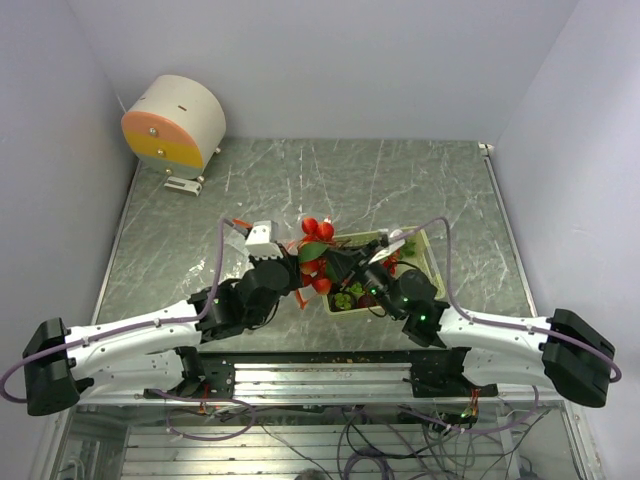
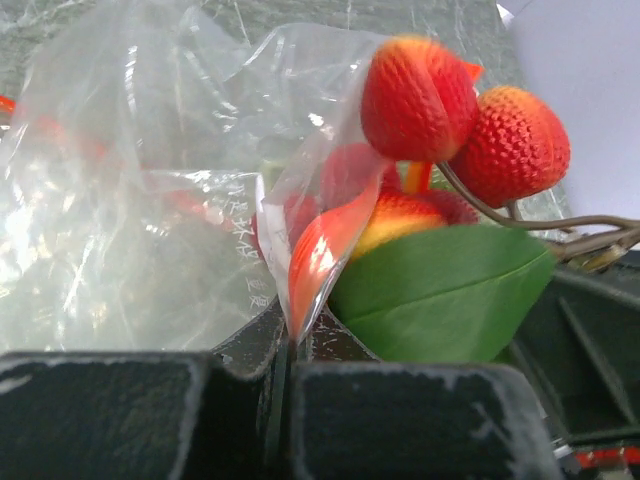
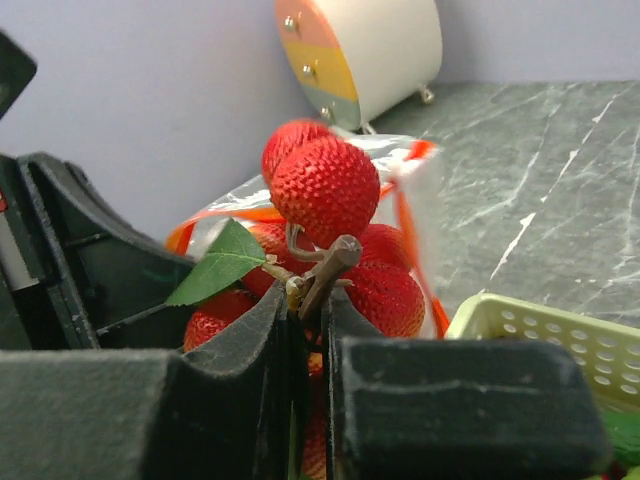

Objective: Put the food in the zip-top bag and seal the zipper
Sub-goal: Place the fake fruit in the zipper food storage bag.

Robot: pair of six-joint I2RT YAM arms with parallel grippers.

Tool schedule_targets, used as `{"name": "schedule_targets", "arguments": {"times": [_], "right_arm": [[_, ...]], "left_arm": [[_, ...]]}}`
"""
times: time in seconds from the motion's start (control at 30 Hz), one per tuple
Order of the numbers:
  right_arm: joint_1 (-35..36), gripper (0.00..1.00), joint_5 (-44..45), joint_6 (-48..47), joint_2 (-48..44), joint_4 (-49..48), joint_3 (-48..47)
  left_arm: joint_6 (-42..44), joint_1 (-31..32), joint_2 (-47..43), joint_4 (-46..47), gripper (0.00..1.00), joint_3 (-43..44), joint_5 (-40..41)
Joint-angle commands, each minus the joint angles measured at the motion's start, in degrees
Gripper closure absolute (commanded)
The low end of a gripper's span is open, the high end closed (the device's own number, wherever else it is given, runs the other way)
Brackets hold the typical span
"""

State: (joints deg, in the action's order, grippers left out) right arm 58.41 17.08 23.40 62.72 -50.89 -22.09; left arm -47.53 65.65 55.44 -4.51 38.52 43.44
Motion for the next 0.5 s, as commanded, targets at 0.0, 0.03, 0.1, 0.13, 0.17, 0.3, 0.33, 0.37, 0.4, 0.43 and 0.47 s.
{"name": "schedule_targets", "arguments": {"times": [0.0,0.03,0.1,0.13,0.17,0.3,0.33,0.37,0.4,0.43,0.47], "right_arm": [[4.4,1.0,2.8,-7.5,3.1,5.4,-5.1],[5.7,1.0,3.8,-8.5,4.1,5.6,-5.7],[7.8,1.0,5.4,-10.3,5.8,5.4,-6.8],[8.4,1.0,5.8,-10.7,6.6,5.2,-7.3],[8.9,1.0,6.0,-11.0,7.1,5.1,-7.6],[10.4,1.0,10.9,-11.2,9.2,7.7,-9.6],[10.6,1.0,12.8,-11.0,9.8,8.4,-9.7],[10.7,1.0,15.3,-10.4,10.4,8.8,-9.7],[10.7,1.0,17.7,-8.9,10.9,9.4,-9.6],[10.7,1.0,21.1,-7.7,11.3,10.5,-9.5],[10.7,1.0,23.9,-6.2,11.6,11.7,-9.5]], "left_arm": [[1.6,-0.1,2.3,2.8,0.93,3.8,0.6],[1.8,-0.2,2.9,3.1,0.93,4.2,0.4],[2.1,-0.2,4.2,3.5,0.93,5.1,0.1],[2.3,-0.1,4.8,3.7,0.93,5.6,-0.1],[2.5,-0.2,5.3,3.9,0.93,5.9,-0.3],[3.1,-0.1,6.7,4.1,0.93,7.4,-0.9],[3.3,-0.1,6.9,4.0,0.93,7.7,-1.0],[3.5,-0.1,6.9,3.9,0.93,8.1,-1.1],[3.6,-0.1,6.8,3.9,0.93,8.3,-1.2],[3.7,-0.1,6.6,3.8,0.93,8.5,-1.3],[3.7,-0.1,6.3,3.7,0.93,8.6,-1.5]]}}
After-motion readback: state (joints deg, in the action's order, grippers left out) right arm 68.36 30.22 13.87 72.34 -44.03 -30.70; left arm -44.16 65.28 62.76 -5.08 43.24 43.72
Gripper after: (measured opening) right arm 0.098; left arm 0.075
